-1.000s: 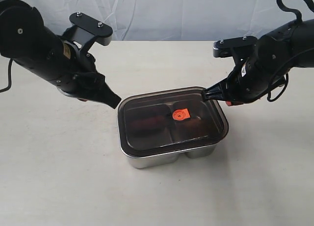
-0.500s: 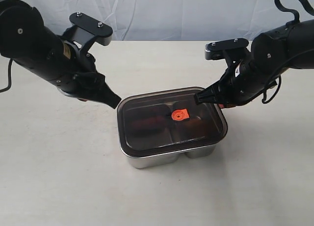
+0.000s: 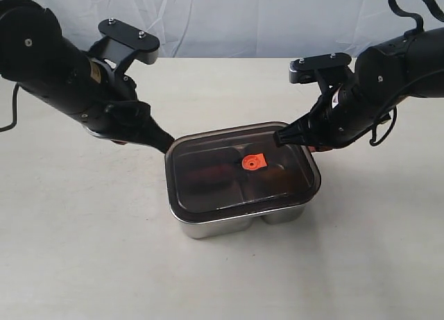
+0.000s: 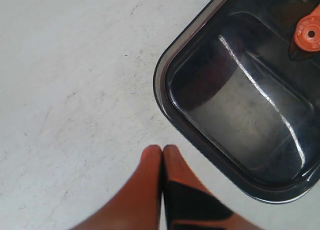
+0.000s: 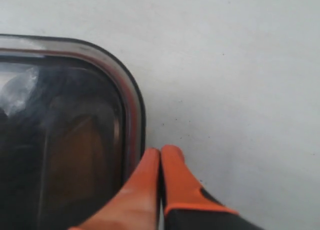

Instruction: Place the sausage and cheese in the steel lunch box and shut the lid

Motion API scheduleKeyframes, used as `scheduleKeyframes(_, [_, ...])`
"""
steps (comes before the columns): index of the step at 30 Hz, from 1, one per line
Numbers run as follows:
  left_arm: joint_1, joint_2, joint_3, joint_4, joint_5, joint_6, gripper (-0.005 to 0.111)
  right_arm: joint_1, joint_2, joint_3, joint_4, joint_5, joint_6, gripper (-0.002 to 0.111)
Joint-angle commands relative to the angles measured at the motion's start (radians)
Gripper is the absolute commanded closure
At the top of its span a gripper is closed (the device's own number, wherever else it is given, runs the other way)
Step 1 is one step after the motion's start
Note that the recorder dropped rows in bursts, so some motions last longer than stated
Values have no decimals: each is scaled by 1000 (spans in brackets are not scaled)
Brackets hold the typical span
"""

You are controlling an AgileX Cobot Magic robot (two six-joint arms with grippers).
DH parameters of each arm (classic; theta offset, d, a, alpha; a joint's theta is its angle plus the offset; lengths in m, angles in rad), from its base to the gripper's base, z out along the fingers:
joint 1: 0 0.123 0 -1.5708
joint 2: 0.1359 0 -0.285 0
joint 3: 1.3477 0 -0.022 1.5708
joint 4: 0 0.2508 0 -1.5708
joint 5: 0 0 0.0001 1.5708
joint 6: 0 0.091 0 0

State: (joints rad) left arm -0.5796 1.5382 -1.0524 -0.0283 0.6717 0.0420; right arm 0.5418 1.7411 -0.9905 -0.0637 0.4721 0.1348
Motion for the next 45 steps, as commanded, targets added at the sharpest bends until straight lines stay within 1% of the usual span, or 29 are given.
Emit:
scheduleKeyframes(1, [0, -8, 11, -31, -9, -4, 107, -6, -3, -9, -52, -13, 40, 108])
scheduleKeyframes(2, [0, -8, 24, -68, -29, 25, 107, -6, -3, -23, -91, -17, 78, 108])
scheduleKeyframes(4, [0, -3, 54, -195, -66, 139, 107, -6, -6, -44, -151, -36, 149, 108])
scheduleKeyframes(7, [0, 24, 56, -354, -70, 287, 107, 2, -15, -45, -133, -103, 136, 108])
scheduleKeyframes(9, [0, 36, 56, -409, -70, 339, 107, 9, -13, -45, -107, -119, 109, 108])
scheduleKeyframes(15, [-2, 71, 56, -444, -65, 363, 107, 25, 9, -45, -34, -135, 53, 108])
scheduleKeyframes(20, [-2, 102, 56, -462, -61, 371, 107, 41, 24, -45, -12, -141, 20, 108])
scheduleKeyframes(25, [-2, 116, 56, -542, -52, 447, 107, 41, 46, -45, -9, -141, 16, 108])
scheduleKeyframes(32, [-42, 131, 56, -531, -62, 460, 107, 41, 82, -45, -9, -135, 16, 108])
scheduleKeyframes(40, [-63, 250, 56, -531, -55, 460, 107, 41, 82, -45, -3, -115, 16, 108])
scheduleKeyframes(45, [-69, 265, 56, -527, -45, 460, 107, 45, 82, -45, 23, -109, 14, 108])
